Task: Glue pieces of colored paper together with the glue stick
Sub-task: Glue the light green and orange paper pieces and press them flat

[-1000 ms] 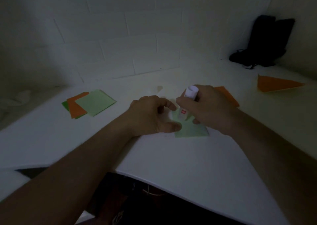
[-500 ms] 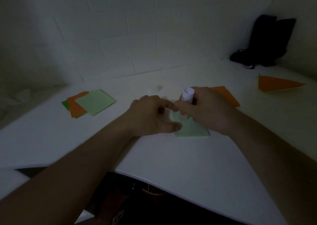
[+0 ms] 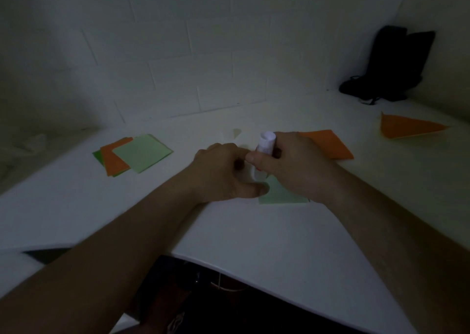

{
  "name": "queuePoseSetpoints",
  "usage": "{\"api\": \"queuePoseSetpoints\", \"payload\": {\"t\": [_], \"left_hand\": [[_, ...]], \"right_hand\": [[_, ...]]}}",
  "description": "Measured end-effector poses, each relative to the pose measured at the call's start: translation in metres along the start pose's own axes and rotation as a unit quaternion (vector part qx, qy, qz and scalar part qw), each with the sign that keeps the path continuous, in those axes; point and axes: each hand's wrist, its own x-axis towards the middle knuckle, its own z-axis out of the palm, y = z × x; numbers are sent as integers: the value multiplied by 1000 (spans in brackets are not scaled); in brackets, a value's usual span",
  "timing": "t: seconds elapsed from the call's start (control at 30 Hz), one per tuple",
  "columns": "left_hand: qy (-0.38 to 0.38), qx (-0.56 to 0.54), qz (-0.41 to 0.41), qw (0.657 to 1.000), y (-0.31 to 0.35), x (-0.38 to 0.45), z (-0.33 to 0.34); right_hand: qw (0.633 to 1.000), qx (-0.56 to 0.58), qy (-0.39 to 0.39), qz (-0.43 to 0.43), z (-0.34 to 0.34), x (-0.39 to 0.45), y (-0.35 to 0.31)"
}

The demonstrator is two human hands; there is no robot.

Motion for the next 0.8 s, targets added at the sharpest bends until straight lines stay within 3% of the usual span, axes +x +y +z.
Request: {"api": "queuePoseSetpoints", "payload": {"t": [0.2, 0.33, 0.43, 0.67, 0.8], "left_hand": [[-3, 0, -15, 1000, 1, 0, -1], [-12, 10, -18, 1000, -2, 1, 0], [-11, 19, -21, 1000, -3, 1, 1], [-10, 11, -23, 1000, -1, 0, 0], [-7, -1, -21, 1000, -2, 0, 0]], "right_hand": [[998, 54, -19, 12, -5, 0, -2], [989, 120, 68, 54, -18, -5, -3], [994, 66, 88, 24, -19, -7, -3], [999, -16, 20, -21, -8, -3, -1], [998, -48, 18, -35, -11, -1, 3]]}}
